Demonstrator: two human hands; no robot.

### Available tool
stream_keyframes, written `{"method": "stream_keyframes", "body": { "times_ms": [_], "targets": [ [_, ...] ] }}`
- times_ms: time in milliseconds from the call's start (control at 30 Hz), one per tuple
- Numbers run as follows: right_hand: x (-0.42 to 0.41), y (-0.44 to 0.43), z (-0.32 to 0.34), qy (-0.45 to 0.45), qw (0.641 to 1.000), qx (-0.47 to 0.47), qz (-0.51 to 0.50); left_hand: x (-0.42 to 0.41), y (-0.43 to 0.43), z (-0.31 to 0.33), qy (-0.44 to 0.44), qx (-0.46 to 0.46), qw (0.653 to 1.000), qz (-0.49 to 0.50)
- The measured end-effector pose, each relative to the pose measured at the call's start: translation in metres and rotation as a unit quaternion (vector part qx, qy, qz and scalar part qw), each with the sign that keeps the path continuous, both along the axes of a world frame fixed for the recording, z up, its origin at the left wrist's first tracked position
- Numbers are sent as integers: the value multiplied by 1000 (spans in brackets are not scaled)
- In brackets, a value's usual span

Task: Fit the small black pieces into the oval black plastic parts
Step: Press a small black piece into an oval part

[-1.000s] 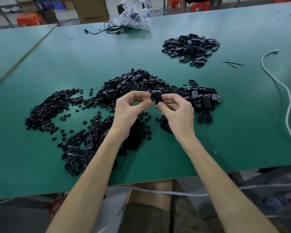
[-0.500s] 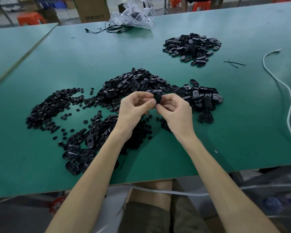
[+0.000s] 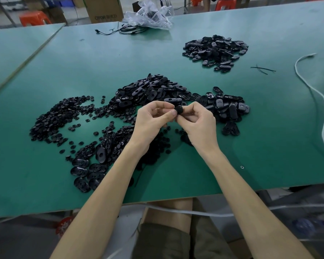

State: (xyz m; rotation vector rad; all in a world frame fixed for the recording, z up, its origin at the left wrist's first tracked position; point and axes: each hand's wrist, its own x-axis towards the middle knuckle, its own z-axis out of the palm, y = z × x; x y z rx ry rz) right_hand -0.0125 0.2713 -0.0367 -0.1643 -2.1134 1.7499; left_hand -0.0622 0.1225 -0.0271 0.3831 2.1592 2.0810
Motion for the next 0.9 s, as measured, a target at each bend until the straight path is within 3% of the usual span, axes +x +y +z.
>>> {"method": "stream_keyframes", "body": {
  "times_ms": [900],
  "targets": [
    [-1, -1, -2, 28, 999, -10, 28, 1, -3, 5, 46, -9, 999, -11]
  ]
}}
